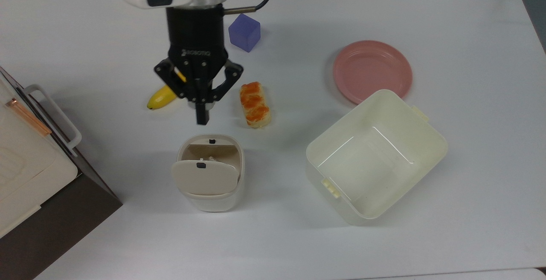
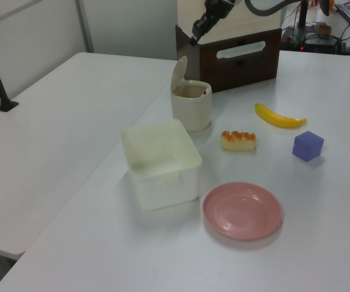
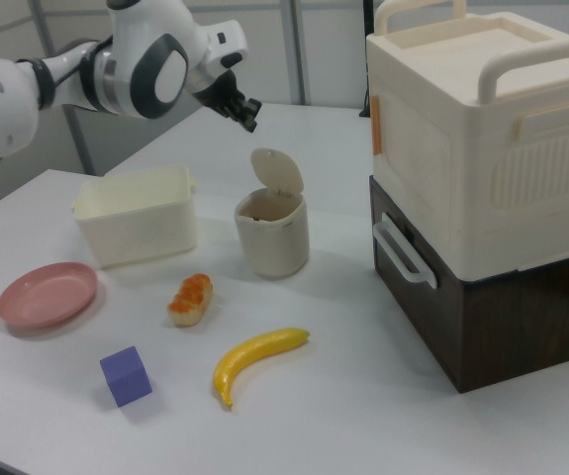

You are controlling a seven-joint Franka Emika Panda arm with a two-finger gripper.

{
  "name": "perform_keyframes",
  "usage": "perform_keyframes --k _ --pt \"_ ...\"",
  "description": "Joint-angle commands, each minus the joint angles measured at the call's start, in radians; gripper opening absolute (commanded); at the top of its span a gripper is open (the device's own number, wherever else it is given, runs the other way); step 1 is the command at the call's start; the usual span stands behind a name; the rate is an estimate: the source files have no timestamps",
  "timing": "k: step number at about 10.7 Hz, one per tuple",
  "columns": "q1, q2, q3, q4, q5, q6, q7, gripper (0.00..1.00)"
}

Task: Close the trash can
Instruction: 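Move the gripper over the open lid of the cream trash can, then lower the gripper to push the flip lid down onto the can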

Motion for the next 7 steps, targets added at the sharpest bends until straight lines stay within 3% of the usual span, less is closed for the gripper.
perform_keyframes --k 1,3,7 --pt "0.009 0.115 -0.025 0.111 -0.019 0.086 0.025 0.0" --pt "0.015 0.168 -0.04 0.143 -0.031 0.112 0.025 0.0" --pt "0.02 0.178 -0.037 0.136 -0.038 0.054 0.022 0.0"
